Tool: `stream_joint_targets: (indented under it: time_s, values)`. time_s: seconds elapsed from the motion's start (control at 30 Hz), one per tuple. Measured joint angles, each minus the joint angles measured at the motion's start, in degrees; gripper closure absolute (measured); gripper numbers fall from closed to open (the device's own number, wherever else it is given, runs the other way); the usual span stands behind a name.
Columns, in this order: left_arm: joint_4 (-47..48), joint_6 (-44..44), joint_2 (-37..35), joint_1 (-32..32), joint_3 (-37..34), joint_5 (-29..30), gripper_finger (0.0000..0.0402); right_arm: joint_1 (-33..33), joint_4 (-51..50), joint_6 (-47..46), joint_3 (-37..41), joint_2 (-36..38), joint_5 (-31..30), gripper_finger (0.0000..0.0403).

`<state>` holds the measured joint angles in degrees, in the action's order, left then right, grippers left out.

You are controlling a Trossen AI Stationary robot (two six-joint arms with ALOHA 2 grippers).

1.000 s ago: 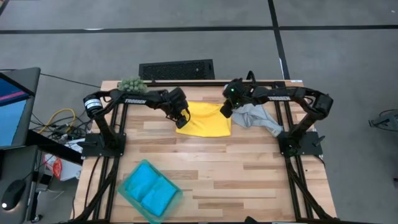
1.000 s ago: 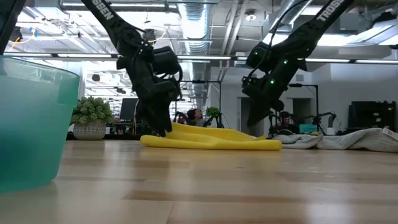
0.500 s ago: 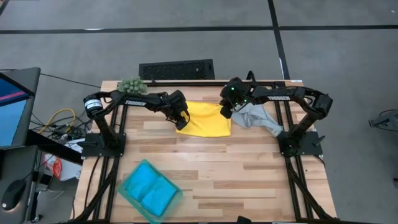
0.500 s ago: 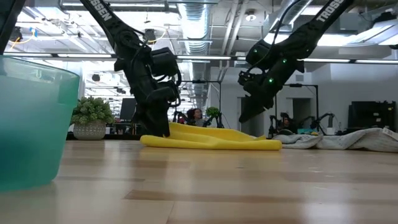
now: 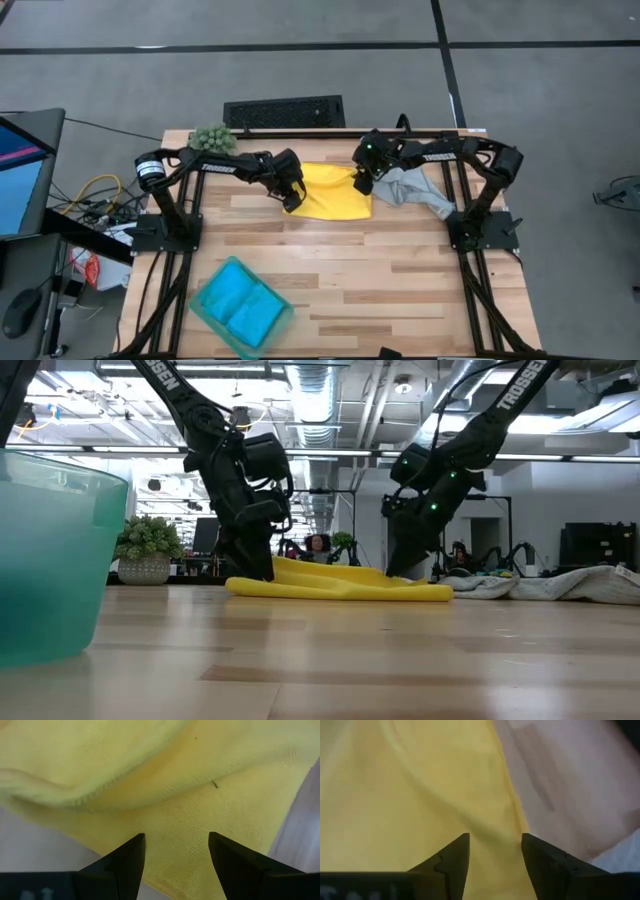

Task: Fold microfiber towels
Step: Fold the yellow towel

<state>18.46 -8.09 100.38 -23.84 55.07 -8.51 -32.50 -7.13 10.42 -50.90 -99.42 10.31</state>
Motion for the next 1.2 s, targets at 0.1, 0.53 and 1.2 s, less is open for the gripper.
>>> stream_joint_targets:
  time_s: [0.1, 0.53, 1.2]
  values:
    - [0.0, 0.0, 0.0, 0.4, 0.0, 0.0, 0.0191, 0.1, -0.3, -0.8, -1.2, -0.3, -1.1, 0.0207]
    - [0.1, -0.6, 0.0, 1.8, 0.0, 2.8, 0.0191, -0.7, -4.4, -0.2, -3.3, 0.0, -0.5, 0.0375]
    - [0.5, -0.8, 0.0, 1.8, 0.0, 2.9, 0.0191, -0.3, -2.4, 3.1, -3.4, -3.0, -0.7, 0.0225]
